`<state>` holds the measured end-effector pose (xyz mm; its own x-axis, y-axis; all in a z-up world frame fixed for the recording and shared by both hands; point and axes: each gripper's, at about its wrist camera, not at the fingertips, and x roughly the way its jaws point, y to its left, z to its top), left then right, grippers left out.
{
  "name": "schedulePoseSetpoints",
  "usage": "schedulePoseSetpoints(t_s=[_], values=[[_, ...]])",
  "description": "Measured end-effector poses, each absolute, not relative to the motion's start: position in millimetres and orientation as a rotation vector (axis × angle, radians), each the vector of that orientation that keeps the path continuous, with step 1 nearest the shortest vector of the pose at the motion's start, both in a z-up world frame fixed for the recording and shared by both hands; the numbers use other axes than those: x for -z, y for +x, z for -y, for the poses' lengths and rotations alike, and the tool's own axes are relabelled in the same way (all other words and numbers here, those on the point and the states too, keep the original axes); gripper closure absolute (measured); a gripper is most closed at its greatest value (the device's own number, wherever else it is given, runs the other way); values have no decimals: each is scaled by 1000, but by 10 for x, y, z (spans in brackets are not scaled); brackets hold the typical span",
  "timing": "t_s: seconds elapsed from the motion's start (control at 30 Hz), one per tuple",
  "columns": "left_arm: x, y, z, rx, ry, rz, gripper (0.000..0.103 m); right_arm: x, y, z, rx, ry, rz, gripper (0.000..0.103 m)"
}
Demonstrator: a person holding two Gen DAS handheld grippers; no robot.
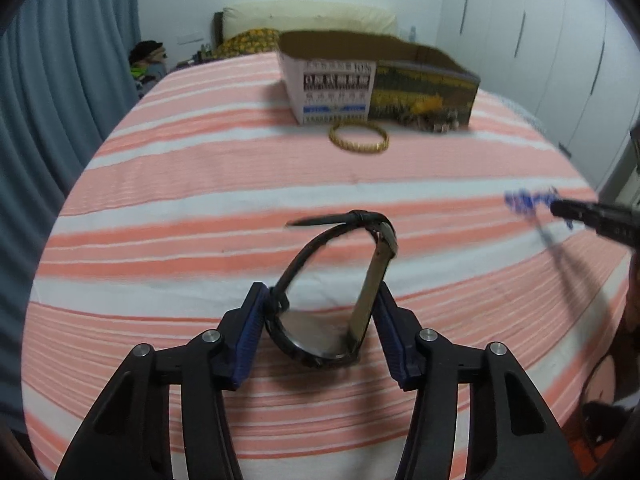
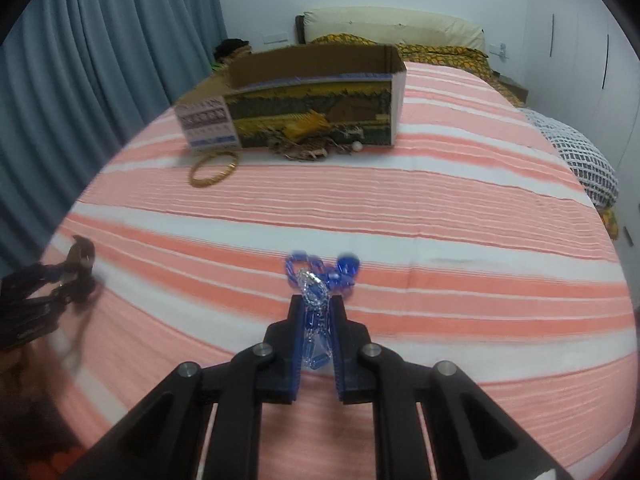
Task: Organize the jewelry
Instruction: 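Carry the watch and blue strand into the box and open both tools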
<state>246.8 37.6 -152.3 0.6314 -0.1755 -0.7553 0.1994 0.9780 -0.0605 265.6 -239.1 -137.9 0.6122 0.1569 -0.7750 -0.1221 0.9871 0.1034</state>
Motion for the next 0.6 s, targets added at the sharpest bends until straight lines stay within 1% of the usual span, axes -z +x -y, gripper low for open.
schedulePoseSetpoints(t_s=[0.27, 0.5, 0.6], values=[[1281, 2583, -441, 227, -53, -822, 52, 1124, 2561, 2363, -188, 56, -859, 91], [1163, 2734, -470, 229, -106, -839, 52, 998, 2628, 2305, -222, 60, -848, 90], [1025, 2823, -470, 235, -126, -831, 52, 907, 2712, 2303, -245, 78, -837, 90]])
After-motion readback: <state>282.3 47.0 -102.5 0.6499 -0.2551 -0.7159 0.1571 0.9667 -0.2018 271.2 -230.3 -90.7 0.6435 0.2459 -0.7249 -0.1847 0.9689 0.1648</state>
